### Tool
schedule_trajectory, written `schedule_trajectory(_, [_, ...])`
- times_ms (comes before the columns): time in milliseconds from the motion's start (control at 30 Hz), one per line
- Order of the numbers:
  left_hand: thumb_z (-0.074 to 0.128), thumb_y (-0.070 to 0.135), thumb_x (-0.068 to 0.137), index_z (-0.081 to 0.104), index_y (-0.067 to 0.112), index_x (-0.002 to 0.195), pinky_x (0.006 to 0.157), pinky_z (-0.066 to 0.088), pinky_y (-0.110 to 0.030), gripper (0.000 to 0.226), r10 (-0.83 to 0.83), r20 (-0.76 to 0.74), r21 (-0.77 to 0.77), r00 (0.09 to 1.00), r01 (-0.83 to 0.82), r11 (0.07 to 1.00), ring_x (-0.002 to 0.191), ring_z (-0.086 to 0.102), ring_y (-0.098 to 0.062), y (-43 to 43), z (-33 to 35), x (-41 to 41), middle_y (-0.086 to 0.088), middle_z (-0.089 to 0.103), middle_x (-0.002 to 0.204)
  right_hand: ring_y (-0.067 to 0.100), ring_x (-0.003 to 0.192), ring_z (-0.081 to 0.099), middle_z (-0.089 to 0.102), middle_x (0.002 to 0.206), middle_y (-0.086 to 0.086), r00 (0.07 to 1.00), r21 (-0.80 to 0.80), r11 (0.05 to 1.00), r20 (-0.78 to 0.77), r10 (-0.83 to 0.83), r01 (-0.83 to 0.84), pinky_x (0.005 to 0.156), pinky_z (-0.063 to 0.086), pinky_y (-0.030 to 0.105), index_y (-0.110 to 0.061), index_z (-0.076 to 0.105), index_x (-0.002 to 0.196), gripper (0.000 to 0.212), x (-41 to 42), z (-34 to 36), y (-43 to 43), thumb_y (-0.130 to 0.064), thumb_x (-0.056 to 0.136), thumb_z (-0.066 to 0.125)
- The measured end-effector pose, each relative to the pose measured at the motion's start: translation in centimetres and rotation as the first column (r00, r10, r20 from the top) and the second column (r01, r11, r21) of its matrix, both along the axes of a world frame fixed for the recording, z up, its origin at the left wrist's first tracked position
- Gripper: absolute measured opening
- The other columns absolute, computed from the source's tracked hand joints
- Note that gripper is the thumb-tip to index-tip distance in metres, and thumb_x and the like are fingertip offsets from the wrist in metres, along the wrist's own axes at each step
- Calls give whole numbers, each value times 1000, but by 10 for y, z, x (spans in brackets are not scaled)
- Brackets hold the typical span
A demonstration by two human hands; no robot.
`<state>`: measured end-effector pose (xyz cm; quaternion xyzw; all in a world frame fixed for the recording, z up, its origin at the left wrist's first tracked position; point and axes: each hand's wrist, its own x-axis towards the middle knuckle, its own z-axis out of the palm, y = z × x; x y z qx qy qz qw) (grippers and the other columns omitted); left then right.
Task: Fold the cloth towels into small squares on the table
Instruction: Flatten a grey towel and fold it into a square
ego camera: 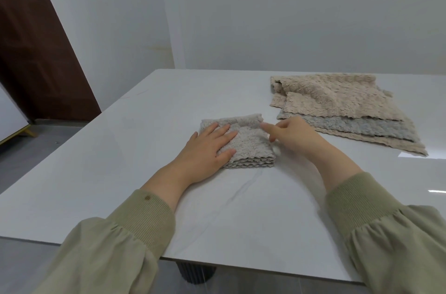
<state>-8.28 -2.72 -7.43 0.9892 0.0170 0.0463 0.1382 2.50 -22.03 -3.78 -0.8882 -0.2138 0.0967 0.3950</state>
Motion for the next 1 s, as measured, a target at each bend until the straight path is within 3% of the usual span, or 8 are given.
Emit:
schedule_trajectory(133, [28, 50, 97, 15, 42, 147, 117, -3, -48, 52, 51, -10, 55, 999, -50, 997, 145, -13, -12, -1, -1, -1, 10, -6, 159, 10, 54, 46, 49, 54, -2, 994, -258, 964, 67, 84, -64, 51, 33, 24, -14, 57, 61, 34, -5, 3, 4, -37, 83, 68])
schedule_trajectory(267, [26, 53, 96, 13, 45, 147, 116, -4, -50, 52, 69, -35, 73, 997, -67, 995, 145, -16, -14, -3, 0, -1, 9, -9, 159, 28, 101, 56, 64, 90, 6, 969, -367, 922, 244, -34, 125, 85, 42, 37, -15, 66, 78, 23, -8, -3, 15, -35, 87, 60])
schedule_trajectory(333, [27, 53, 96, 13, 45, 147, 116, -4, -51, 53, 70, -35, 67, 997, -67, 996, 145, -15, -14, -2, 0, 0, 9, -8, 159, 31, 118, 46, 58, 118, 9, 838, -245, 940, 541, -70, 237, 99, 33, 42, -15, 63, 108, 24, -15, -2, 24, -29, 92, 52])
schedule_trajectory(400, [29, 52, 96, 11, 42, 148, 117, -3, -50, 55, 70, -27, 47, 997, -68, 997, 145, -14, -13, -3, 0, -1, 9, -6, 159, 29, 124, 43, 54, 129, 11, 759, -54, 995, 651, -25, 80, 105, 28, 42, -10, 52, 127, 34, -24, -1, 37, -16, 94, 46])
schedule_trajectory(567, [40, 49, 94, 0, 20, 151, 117, -2, -38, 76, 106, -12, -106, 994, -107, 989, 144, -9, -5, -4, 4, -3, 7, 1, 159, 21, 145, 11, 20, 156, 3, 932, -497, 867, 308, 193, -15, 114, 6, 53, -12, 25, 146, 53, -21, -20, 57, -36, 99, 25])
schedule_trajectory(633, [40, 49, 95, -2, 19, 151, 117, -2, -37, 77, 102, -21, -96, 995, -104, 990, 144, -10, -5, -4, 5, -3, 7, -1, 159, 19, 147, 2, 11, 159, 2, 940, -523, 852, 279, 196, -23, 114, -1, 54, -13, 17, 150, 56, -18, -21, 55, -38, 100, 21])
schedule_trajectory(800, [34, 44, 97, -2, 21, 152, 117, 1, -38, 69, 64, -5, -83, 998, -65, 994, 144, -8, -5, -1, 1, -3, 10, -2, 159, 15, 147, -1, 5, 160, 1, 816, -299, 954, 551, 174, -2, 117, 0, 44, -13, 13, 151, 52, -29, -6, 64, -30, 102, 21])
schedule_trajectory(1000, [24, 33, 102, 6, 21, 152, 117, -1, -38, 55, 86, -45, -78, 995, -89, 993, 144, -9, -4, 2, 3, -2, 10, -2, 159, 16, 146, 11, 15, 159, 0, 907, -481, 865, 286, 310, -144, 116, 8, 49, -15, 20, 150, 51, -20, -23, 68, -32, 102, 19])
